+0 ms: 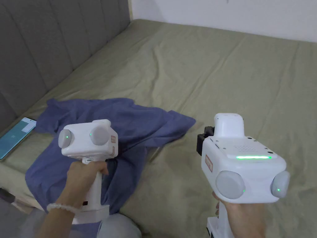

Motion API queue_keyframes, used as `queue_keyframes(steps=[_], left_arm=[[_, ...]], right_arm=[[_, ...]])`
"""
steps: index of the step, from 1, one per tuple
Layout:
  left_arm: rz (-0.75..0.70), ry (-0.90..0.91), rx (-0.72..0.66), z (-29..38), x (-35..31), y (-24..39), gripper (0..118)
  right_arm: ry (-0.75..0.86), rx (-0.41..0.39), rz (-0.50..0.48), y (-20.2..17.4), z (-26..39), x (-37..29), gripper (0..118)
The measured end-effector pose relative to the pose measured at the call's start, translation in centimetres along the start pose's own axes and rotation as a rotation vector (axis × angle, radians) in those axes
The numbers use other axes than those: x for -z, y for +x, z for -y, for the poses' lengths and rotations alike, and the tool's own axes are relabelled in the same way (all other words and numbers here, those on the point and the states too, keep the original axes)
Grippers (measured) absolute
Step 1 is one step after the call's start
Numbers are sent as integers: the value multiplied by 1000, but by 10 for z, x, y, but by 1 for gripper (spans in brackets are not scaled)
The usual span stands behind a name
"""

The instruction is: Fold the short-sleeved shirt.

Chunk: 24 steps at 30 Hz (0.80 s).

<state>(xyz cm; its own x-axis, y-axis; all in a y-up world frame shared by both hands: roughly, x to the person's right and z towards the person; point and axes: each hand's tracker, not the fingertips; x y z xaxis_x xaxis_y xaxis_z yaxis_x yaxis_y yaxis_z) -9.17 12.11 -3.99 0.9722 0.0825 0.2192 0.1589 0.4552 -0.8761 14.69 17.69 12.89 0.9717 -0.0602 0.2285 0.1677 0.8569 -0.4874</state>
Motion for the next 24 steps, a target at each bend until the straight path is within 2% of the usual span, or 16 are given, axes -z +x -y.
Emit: queue_keyframes(steps=[3,6,13,16,22,24], left_arm=[[63,40,-71,-8,-27,1,4],[133,107,-66,-21,-59,9,4],[214,235,115,-52,-132,95,4],[335,331,229,-52,-160,143,4],[485,393,360,-61,-207,233,4],[583,413,393,-53,-223,257,4]], right_arm=[[17,35,6,11,-4,-10,2],[35,57,23,23,-7,-21,2],[111,122,105,70,-18,-62,2],[145,162,167,99,-21,-84,2],[196,232,302,158,-20,-129,2],[213,252,338,176,-18,-143,2]])
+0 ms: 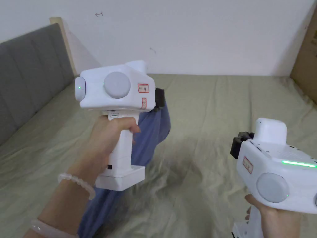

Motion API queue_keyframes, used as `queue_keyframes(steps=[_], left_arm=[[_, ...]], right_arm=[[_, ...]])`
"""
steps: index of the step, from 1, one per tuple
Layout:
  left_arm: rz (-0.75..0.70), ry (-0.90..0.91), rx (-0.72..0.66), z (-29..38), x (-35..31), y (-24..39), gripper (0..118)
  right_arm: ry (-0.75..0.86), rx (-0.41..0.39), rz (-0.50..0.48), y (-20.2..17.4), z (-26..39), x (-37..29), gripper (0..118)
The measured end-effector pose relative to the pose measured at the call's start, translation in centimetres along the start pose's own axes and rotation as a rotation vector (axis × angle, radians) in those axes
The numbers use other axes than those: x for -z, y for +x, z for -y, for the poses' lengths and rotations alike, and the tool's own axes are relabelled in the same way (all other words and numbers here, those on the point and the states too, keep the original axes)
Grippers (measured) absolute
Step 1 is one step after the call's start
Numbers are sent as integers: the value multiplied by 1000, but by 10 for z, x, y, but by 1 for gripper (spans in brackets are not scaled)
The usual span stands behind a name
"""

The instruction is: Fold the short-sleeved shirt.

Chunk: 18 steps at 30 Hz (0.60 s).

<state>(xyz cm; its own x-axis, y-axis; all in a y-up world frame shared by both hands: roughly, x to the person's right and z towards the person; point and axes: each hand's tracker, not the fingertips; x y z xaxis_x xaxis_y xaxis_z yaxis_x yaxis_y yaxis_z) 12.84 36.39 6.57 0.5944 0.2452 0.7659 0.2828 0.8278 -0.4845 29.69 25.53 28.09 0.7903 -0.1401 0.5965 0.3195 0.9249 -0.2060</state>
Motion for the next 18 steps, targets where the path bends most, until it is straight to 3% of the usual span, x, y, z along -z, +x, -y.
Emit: queue_keyframes(steps=[3,6,9,14,18], left_arm=[[202,23,-29,-2,5,38,4],[250,-9,19,14,25,72,4],[232,-114,46,52,59,90,4],[192,-405,-63,168,134,74,4],[148,-563,-21,238,153,68,4]], right_arm=[[30,25,84,29,-7,-12,2],[43,39,127,54,-10,-21,2],[40,45,182,72,-8,-28,2],[-10,47,204,87,7,-28,2],[-47,39,200,86,20,-23,2]])
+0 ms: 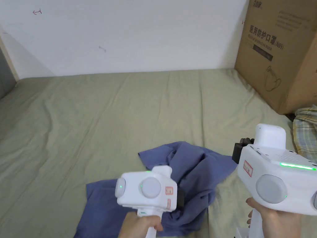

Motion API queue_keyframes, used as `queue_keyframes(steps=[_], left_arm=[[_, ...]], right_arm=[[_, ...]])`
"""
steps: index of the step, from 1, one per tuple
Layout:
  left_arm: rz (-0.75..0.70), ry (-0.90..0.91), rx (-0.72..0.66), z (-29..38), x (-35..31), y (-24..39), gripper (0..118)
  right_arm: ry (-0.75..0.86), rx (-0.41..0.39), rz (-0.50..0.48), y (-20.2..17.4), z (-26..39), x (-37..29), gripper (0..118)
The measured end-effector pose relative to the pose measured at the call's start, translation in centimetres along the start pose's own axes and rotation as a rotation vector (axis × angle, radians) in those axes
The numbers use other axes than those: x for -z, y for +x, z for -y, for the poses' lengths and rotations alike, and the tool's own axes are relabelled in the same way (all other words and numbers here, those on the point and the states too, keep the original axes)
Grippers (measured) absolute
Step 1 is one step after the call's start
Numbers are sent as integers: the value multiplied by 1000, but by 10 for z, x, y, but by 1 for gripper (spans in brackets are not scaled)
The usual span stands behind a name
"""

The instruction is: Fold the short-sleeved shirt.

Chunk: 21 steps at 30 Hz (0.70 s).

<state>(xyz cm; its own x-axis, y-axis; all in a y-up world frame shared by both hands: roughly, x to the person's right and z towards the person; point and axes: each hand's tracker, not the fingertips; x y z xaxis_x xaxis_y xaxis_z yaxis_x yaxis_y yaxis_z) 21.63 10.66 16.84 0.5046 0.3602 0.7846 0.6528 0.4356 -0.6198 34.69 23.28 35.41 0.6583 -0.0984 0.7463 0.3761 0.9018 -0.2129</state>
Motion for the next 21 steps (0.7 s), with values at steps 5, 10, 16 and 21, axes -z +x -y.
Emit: queue_keyframes(steps=[5,10,16,21], left_arm=[[5,24,-29,10,8,-6,6],[22,53,-39,-2,-14,-10,113],[-4,181,-54,-10,-85,-33,115],[-126,251,-123,10,-130,-84,4]], right_arm=[[-40,8,-19,-9,9,6,2],[-58,-14,-34,-19,13,7,2],[-71,-32,-54,-32,14,5,2],[-94,-45,-83,-44,23,6,2]])
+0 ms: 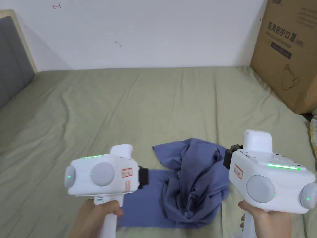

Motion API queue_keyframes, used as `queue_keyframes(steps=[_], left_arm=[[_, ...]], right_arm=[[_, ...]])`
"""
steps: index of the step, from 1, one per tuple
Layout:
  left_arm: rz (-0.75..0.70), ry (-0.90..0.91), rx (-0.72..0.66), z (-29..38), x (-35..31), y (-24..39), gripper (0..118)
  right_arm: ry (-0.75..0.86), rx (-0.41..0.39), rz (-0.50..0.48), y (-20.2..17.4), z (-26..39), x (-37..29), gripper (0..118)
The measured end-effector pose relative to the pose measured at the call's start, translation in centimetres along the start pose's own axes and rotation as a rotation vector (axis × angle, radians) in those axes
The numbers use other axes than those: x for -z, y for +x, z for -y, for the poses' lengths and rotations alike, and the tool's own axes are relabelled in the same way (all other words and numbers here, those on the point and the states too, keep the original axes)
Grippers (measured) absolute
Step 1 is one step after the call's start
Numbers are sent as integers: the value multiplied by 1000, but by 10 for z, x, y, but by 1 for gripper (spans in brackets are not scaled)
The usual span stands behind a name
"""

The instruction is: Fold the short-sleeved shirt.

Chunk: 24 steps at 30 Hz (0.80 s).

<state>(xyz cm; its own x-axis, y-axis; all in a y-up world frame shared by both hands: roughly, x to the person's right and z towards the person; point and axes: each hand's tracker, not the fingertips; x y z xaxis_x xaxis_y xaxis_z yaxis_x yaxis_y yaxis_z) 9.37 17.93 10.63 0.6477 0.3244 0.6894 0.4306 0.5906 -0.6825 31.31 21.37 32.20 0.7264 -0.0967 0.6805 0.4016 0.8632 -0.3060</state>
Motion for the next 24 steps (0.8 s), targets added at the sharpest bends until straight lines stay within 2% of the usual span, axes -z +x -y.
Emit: queue_keyframes(steps=[3,8,9,10,12,13,14,16,17,18,19,20,21,22,23,24], left_arm=[[-81,-45,-33,26,-5,-38,0],[-132,-28,-187,57,-17,-86,2],[-140,-36,-180,58,-17,-90,17],[-160,-44,-177,59,-18,-94,38],[-181,-63,-155,61,-13,-95,87],[-174,-72,-151,64,-8,-95,97],[-160,-83,-149,65,-3,-93,101],[-143,-110,-147,68,8,-90,99],[-137,-142,-132,71,16,-87,94],[-147,-158,-109,74,23,-85,76],[-233,-169,-63,78,29,-81,64],[-327,-171,2,79,30,-76,61],[-281,-150,7,78,26,-74,40],[-251,-143,-24,75,19,-73,13],[-252,-129,-20,72,15,-72,4],[-234,-117,-26,70,14,-74,3]], right_arm=[[-15,-7,-18,-8,8,1,2],[-49,-26,-36,-20,15,6,2],[-53,-29,-38,-22,16,7,2],[-57,-31,-40,-25,16,8,2],[-61,-34,-47,-29,16,9,2],[-64,-36,-49,-31,17,10,2],[-68,-40,-51,-33,17,11,2],[-77,-52,-54,-35,19,14,2],[-82,-61,-54,-36,20,15,2],[-86,-67,-53,-36,21,17,2],[-91,-71,-52,-36,21,18,2],[-96,-74,-52,-35,22,19,2],[-100,-75,-52,-35,22,21,2],[-105,-75,-50,-34,22,23,2],[-114,-72,-47,-33,21,28,2],[-125,-66,-47,-32,20,32,2]])
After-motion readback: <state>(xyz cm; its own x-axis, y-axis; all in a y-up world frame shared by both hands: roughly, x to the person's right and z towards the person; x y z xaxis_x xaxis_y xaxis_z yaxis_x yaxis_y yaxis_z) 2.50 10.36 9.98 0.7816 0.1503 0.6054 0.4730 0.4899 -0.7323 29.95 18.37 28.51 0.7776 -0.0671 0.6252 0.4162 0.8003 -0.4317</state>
